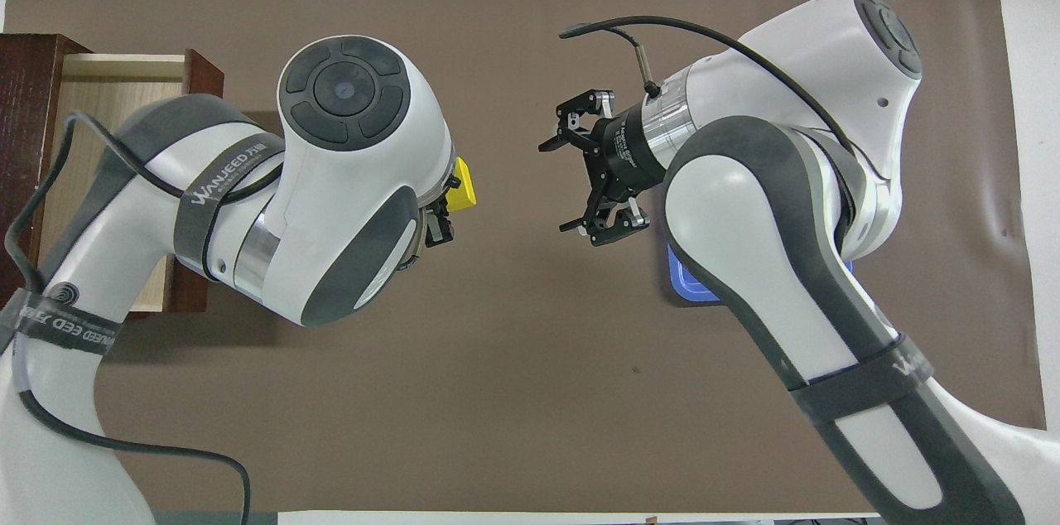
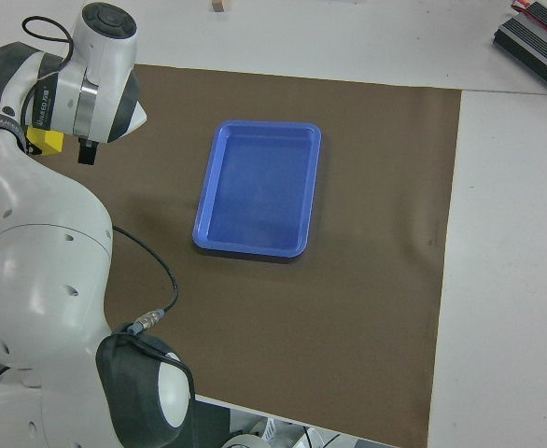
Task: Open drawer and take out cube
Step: 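Lift the yellow cube out toward the right gripper with the left gripper, then grasp the cube with the right gripper while the left gripper releases it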
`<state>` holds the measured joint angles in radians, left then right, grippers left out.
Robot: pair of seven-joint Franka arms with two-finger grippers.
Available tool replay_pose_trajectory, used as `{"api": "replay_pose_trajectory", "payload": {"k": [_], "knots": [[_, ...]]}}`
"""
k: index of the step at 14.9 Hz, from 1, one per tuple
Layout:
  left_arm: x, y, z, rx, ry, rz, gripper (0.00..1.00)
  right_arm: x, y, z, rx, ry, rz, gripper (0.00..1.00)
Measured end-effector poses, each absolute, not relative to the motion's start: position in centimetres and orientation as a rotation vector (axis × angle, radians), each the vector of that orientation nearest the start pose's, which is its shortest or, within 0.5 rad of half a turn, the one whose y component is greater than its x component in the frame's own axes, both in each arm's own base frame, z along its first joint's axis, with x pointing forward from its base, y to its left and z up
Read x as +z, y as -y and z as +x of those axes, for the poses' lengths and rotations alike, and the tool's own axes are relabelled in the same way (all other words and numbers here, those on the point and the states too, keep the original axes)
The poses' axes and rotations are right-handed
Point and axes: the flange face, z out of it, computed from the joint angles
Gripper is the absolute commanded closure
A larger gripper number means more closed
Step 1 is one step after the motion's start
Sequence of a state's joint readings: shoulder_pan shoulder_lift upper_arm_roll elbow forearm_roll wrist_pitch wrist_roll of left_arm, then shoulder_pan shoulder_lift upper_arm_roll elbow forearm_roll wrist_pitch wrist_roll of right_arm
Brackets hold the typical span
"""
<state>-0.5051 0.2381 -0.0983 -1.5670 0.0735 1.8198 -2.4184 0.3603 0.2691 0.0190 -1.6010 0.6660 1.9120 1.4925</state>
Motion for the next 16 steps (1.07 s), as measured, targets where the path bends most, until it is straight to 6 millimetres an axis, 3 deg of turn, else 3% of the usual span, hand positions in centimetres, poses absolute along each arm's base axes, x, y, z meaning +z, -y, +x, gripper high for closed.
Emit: {"api": "replay_pose_trajectory", "payload": {"k": [4,13,16], "knots": [[50.3,35.0,53.3,0.077,-2.46,1.943,1.0,47.9,-31.9,59.9,0.682,-1.659,-2.088,0.04],[50.2,35.1,53.3,0.077,-2.46,1.944,1.0,46.8,-35.2,60.6,0.666,-1.649,-2.127,0.06],[50.2,35.1,53.2,0.077,-2.468,1.935,1.0,46.5,-35.5,61.0,0.664,-1.654,-2.123,0.06]]}}
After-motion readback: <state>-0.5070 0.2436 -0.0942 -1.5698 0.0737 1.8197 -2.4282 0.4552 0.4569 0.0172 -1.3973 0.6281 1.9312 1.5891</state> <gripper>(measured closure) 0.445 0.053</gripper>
